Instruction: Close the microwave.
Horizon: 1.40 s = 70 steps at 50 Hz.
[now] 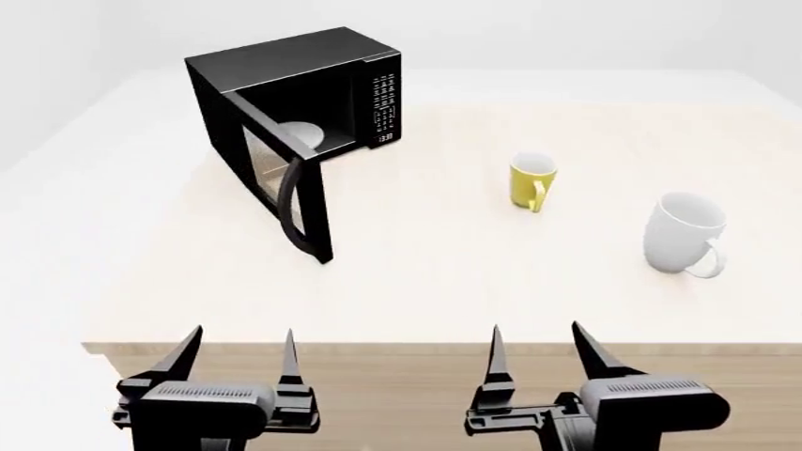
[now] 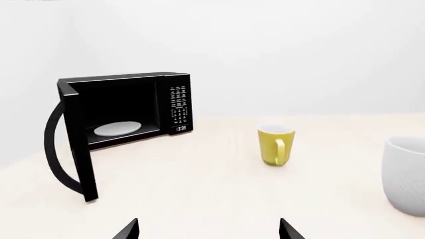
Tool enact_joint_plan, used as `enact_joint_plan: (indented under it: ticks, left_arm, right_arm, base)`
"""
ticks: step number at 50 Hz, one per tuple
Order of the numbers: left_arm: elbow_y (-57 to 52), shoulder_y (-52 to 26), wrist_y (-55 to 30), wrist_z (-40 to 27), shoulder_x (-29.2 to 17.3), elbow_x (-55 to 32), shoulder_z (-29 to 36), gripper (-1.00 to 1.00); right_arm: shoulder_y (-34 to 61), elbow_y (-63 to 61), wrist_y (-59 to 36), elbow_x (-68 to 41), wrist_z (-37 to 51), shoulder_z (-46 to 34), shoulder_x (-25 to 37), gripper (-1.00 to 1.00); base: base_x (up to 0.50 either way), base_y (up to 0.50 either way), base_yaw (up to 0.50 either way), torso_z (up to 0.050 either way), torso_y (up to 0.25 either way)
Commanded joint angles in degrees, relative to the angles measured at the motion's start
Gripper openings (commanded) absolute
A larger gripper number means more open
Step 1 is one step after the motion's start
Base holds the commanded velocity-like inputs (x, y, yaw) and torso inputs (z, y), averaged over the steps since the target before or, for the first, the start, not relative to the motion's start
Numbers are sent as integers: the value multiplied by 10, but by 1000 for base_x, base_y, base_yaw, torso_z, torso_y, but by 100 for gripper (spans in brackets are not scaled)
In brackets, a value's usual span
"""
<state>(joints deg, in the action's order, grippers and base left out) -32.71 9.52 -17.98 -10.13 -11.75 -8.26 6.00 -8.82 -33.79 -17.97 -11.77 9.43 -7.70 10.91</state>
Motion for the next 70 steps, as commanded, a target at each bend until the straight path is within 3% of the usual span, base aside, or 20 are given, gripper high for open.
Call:
enact_joint_plan:
  ticks: [1,13,35,48,70]
  left_arm:
    - [-1,1,1,-5,-3,-2,4,100]
    - [-2,-2,1,-11,-8,-9,6,100]
    - [-5,1,4,-24,-20,-19,12,100]
    - [-4,0,7,-30,-25,-22,16,100]
    - [-6,0,8,-40,-33,-29,21,100]
  right_arm:
    - [-2,-6,4,-3,4,-4,5,100]
    - [-1,-4,10,-14,4,-3,8,100]
    - [-5,-5,24,-15,10,-11,15,100]
    - [-11,-16,48,-18,-1,-23,23,100]
    - [-15,-24,61,-29,10,-25,36,100]
  base:
    - [0,0,0,0,0]
    - [0,40,0,0,0]
    - [0,476,0,0,0]
    - [0,0,0,0,0]
    - [483,0,0,0,0]
